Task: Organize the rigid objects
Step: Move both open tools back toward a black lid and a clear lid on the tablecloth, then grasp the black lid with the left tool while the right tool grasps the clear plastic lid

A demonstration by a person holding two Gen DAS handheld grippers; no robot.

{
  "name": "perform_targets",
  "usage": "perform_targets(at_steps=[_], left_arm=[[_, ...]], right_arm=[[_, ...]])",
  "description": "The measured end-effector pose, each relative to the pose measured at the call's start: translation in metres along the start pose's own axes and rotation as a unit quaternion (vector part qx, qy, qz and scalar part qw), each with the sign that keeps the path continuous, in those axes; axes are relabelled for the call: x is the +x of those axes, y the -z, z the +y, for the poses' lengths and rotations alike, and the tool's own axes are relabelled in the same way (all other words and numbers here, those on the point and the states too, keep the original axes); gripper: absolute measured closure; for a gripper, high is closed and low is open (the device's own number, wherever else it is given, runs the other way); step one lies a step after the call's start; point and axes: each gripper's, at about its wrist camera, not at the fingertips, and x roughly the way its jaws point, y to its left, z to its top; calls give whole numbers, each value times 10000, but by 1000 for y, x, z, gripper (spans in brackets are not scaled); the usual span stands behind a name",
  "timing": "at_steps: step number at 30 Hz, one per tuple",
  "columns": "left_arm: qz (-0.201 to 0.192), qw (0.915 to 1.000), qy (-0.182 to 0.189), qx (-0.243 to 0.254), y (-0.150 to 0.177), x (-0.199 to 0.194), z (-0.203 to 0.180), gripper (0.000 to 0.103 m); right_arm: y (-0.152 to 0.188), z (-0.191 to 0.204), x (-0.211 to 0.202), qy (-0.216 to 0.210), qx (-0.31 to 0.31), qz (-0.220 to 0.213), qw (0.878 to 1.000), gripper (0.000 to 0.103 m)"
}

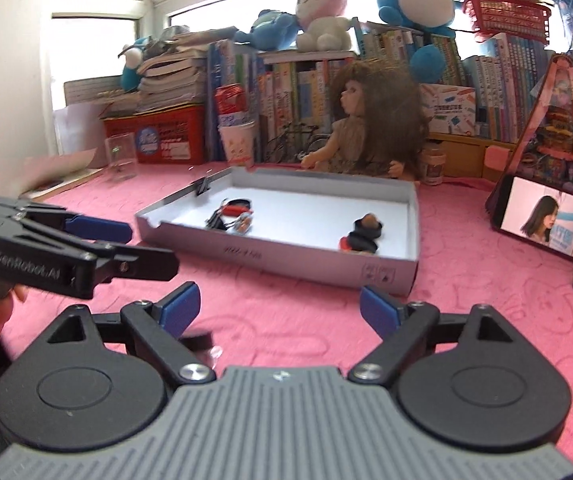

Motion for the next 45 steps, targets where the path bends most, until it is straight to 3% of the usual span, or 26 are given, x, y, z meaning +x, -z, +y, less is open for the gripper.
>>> perform_targets(at_steps=[4, 11, 17, 19, 20, 24, 31, 37, 43, 45], left_arm=[[54, 9996, 258, -58, 6, -3, 2, 20], [146, 9989, 440, -43, 13, -2, 0, 22], [216, 9980, 563, -161, 14, 0, 1, 29], [226, 9976, 638, -162, 15, 0, 1, 29], [231, 9974, 663, -153, 15, 0, 1, 30], [262, 9970, 709, -163, 18, 4, -2, 31], [296, 9973, 641, -190, 23, 13, -12, 34], [194, 9980, 360, 476, 33, 16, -41, 39], [251, 9975, 277, 593, 41, 21, -56, 45], [211, 9975, 220, 631, 42, 21, -58, 52]], right_arm=[[13, 5, -8, -317, -72, 29, 9995, 5], [23, 24, -5, -719, -606, 193, 9954, 9], [25, 33, 6, -863, -678, 381, 9932, 33], [26, 32, 8, -863, -613, 424, 9935, 58], [27, 31, 7, -847, -590, 414, 9938, 64], [28, 29, 0, -740, -567, 303, 9952, 65], [33, 17, -14, -140, -494, 308, 9982, 64], [37, 1, -25, 648, -107, 196, 9976, 61], [40, 3, -27, 889, -67, 84, 9960, 61], [41, 6, -25, 904, -95, 130, 9958, 61]])
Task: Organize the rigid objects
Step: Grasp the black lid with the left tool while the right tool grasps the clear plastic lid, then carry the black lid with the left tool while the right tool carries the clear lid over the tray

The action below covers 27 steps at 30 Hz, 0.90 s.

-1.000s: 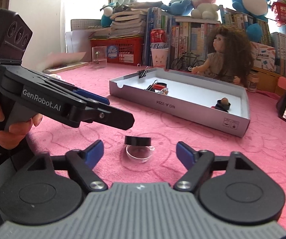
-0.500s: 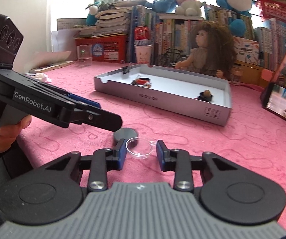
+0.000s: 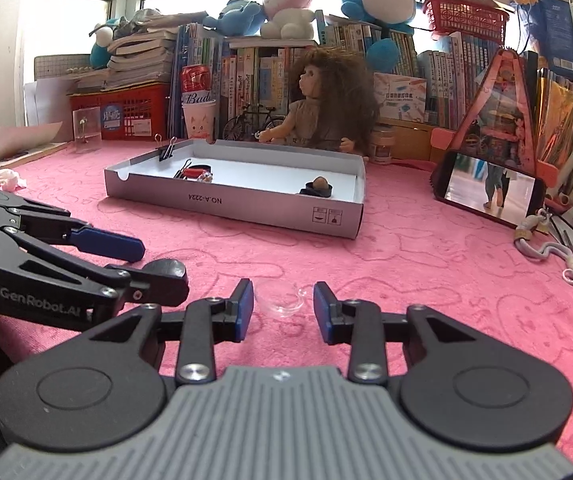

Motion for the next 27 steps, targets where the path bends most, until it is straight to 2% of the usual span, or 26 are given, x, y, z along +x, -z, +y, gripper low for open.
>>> perform_targets(at_steps=[1, 3, 5, 7, 10, 15, 17, 18, 20, 22, 24, 27], left_arm=[[-3, 10000, -31, 6, 0, 0, 0, 55], [-35, 10000, -83, 14, 1, 0, -1, 73], [-58, 9999, -93, 4, 1, 0, -1, 73], [-88, 9998, -180, -34, 1, -2, 0, 73], [-126, 9995, -292, -85, 0, -4, 5, 73], [-116, 9986, -491, -177, 0, -5, 13, 73], [-111, 9983, -530, -209, 1, -5, 14, 73], [-119, 9983, -533, -215, 1, -5, 15, 73], [-134, 9982, -552, -205, 2, -6, 15, 73], [-136, 9982, -550, -202, 2, -6, 15, 73], [-146, 9981, -563, -218, 1, -6, 15, 73], [-167, 9976, -619, -260, 1, -7, 16, 73]], right_arm=[[0, 0, 1, 0, 26, 17, 10000, 61], [1, 1, 2, -42, 86, 39, 9999, 61], [2, 3, 2, -59, 119, 34, 9999, 61], [3, 5, 3, -52, 109, 34, 9999, 46], [3, 7, 4, -3, 50, -33, 10000, 37], [0, 4, 8, 167, 94, -40, 9998, 33], [0, 4, 10, 159, 127, 8, 9998, 41], [1, 5, 10, 157, 139, 22, 9998, 50], [3, 7, 10, 173, 153, 43, 9997, 54], [4, 10, 9, 188, 179, 10, 9997, 63], [4, 13, 8, 207, 199, -11, 9996, 69], [3, 16, 9, 195, 192, -13, 9996, 69]])
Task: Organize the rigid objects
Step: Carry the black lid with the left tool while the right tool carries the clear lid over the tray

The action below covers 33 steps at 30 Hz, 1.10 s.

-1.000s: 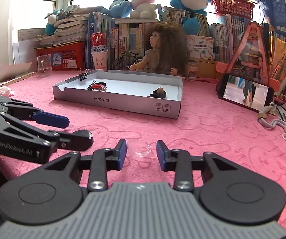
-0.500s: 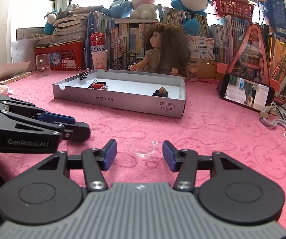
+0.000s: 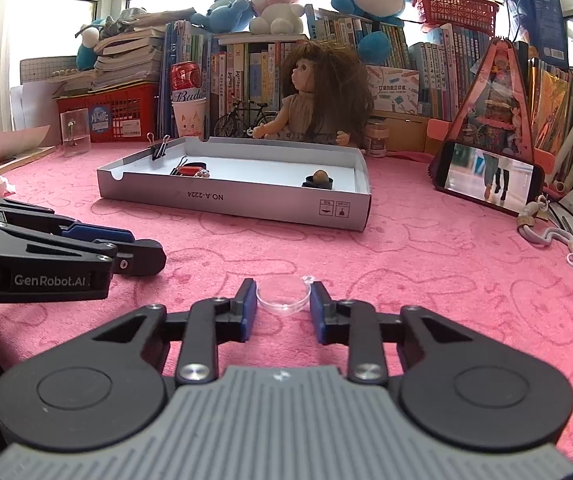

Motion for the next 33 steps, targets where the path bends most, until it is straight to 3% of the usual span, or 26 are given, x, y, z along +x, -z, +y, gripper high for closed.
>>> perform_targets(at_steps=[17, 33], left_arm=[[33, 9960, -645, -616, -30, 10, 27, 73], [117, 9930, -879, -784, -37, 25, 38, 73]], right_arm=[[-25, 0, 16, 246, 336, -151, 9990, 69], [-41, 6, 38, 179, 602, -56, 9980, 69]])
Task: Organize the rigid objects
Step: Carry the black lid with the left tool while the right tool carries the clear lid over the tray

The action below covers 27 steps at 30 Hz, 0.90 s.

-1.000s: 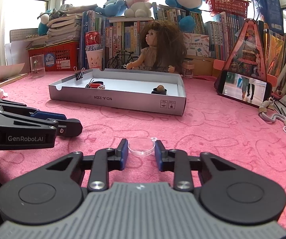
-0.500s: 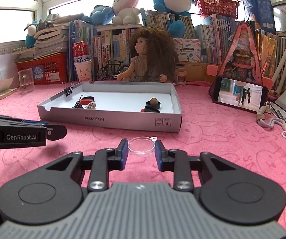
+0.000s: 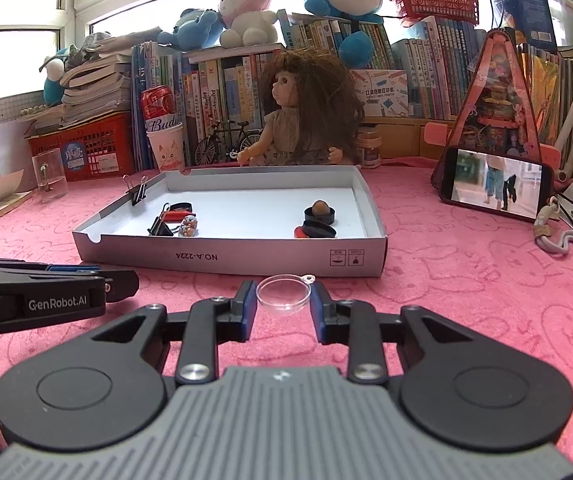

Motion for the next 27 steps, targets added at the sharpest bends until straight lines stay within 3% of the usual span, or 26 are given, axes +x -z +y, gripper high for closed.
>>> perform_targets(at_steps=[27], left_arm=[[-303, 9988, -265, -291, -51, 36, 25, 73]], right_arm=[[-39, -15, 38, 56, 290, 4, 9996, 69]])
